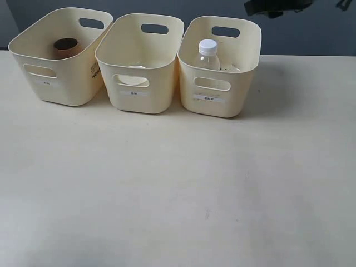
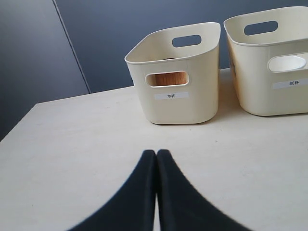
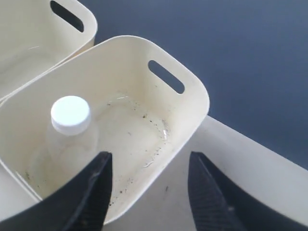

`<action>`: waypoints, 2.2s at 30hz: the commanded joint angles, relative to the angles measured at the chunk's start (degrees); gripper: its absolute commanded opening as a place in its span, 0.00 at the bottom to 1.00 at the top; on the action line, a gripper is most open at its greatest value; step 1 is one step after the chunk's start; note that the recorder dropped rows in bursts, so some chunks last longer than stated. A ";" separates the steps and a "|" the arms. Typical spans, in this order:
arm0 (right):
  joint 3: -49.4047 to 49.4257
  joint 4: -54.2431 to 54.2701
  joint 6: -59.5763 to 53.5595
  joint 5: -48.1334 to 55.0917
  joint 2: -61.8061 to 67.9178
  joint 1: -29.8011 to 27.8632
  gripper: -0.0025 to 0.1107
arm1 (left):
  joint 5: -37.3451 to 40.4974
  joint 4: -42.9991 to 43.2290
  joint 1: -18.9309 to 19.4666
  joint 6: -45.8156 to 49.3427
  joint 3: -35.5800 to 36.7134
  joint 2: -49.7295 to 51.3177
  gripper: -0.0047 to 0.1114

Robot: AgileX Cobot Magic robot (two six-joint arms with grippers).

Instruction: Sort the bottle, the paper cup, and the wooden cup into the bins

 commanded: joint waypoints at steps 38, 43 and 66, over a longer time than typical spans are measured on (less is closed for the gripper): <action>29.92 15.02 0.44 -1.53 -39.90 -1.27 0.44 | -0.18 -0.13 -0.04 -0.10 -0.28 0.22 0.04; 29.92 14.97 0.44 -1.40 -40.77 -1.17 0.44 | -0.18 -0.13 -0.04 -0.10 -0.28 0.22 0.04; 62.77 16.65 1.73 -12.82 -87.87 -9.31 0.44 | -0.18 -0.13 -0.04 -0.10 -0.28 0.22 0.04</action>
